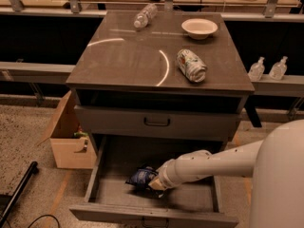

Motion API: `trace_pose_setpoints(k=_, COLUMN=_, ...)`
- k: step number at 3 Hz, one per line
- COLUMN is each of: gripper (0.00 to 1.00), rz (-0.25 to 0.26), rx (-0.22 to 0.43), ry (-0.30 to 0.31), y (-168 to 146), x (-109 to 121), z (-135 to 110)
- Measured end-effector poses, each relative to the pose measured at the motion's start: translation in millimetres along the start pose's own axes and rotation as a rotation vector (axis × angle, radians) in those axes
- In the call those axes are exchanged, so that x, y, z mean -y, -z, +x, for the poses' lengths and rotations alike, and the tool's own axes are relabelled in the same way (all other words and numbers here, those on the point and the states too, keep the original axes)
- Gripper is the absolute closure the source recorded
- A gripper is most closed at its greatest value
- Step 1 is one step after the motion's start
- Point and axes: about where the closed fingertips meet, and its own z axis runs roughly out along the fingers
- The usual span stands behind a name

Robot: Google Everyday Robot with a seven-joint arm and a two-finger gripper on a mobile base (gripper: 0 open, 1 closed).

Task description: Place blue chip bag into middle drawer

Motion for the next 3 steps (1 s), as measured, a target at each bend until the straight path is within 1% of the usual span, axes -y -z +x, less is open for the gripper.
trace_pose_setpoints(k=1, gripper=0.31, rz=-0.011, rx=-0.002, ry=-0.032, y=-7.4, x=-3.2, z=3.0)
trace_pose_setpoints(k=2, gripper=0.07, rz=0.033, rx=-0.024, ry=-0.1, y=10.3, x=4.3, z=7.4)
trace_pose_setpoints(k=3, gripper=0.0, rz=0.116, rx=-0.011, ry=-0.172, y=63.7, x=17.8, z=7.9)
